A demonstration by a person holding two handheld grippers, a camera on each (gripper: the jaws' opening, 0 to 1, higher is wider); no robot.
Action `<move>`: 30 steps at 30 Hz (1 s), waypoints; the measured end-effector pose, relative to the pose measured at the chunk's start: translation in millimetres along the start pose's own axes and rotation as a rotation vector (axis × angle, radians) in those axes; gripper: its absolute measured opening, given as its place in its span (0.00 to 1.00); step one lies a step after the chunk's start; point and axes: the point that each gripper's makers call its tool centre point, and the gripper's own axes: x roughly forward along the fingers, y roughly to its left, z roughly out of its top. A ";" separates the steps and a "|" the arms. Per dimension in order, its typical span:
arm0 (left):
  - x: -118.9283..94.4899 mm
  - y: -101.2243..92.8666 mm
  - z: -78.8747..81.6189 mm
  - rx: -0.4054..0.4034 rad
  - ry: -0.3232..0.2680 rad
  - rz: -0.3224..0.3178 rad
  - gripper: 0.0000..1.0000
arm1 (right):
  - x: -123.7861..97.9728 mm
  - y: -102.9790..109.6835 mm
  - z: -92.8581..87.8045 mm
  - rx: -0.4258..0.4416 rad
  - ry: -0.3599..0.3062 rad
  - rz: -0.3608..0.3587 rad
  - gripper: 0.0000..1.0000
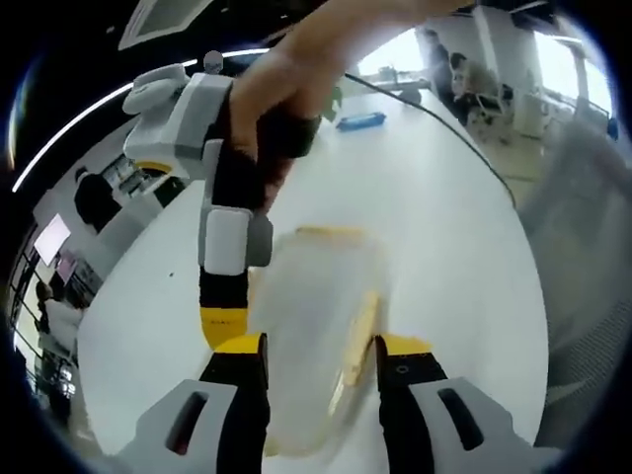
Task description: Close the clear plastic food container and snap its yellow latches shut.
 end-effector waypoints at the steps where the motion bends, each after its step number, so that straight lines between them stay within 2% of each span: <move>1: 0.3 -0.3 0.2 -0.004 -0.001 -0.001 0.47 | -0.2 -1.1 1.1 0.011 -0.011 -0.013 0.36; 4: -0.4 -2.9 0.0 0.000 0.005 0.003 0.48 | -3.7 -3.1 4.5 0.034 -0.051 -0.050 0.36; 7: -2.0 -3.7 1.1 -0.031 -0.005 0.012 0.49 | -7.9 -5.3 4.0 0.036 -0.065 -0.079 0.39; 13: -8.9 4.0 2.5 -0.122 -0.025 0.043 0.50 | -24.4 -16.3 9.1 0.096 -0.151 -0.162 0.41; 17: -18.2 12.2 2.4 -0.214 -0.041 0.072 0.50 | -36.6 -13.8 8.9 0.120 -0.191 -0.171 0.41; 22: -27.0 22.2 0.9 -0.300 -0.070 0.103 0.52 | -49.1 -13.7 1.8 0.133 -0.217 -0.200 0.41; 26: -33.1 26.6 2.9 -0.326 -0.103 0.116 0.57 | -55.6 -12.8 -5.5 0.152 -0.230 -0.209 0.41; 30: -37.0 30.2 -0.3 -0.346 -0.103 0.135 0.58 | -62.7 -12.1 -12.2 0.163 -0.240 -0.233 0.41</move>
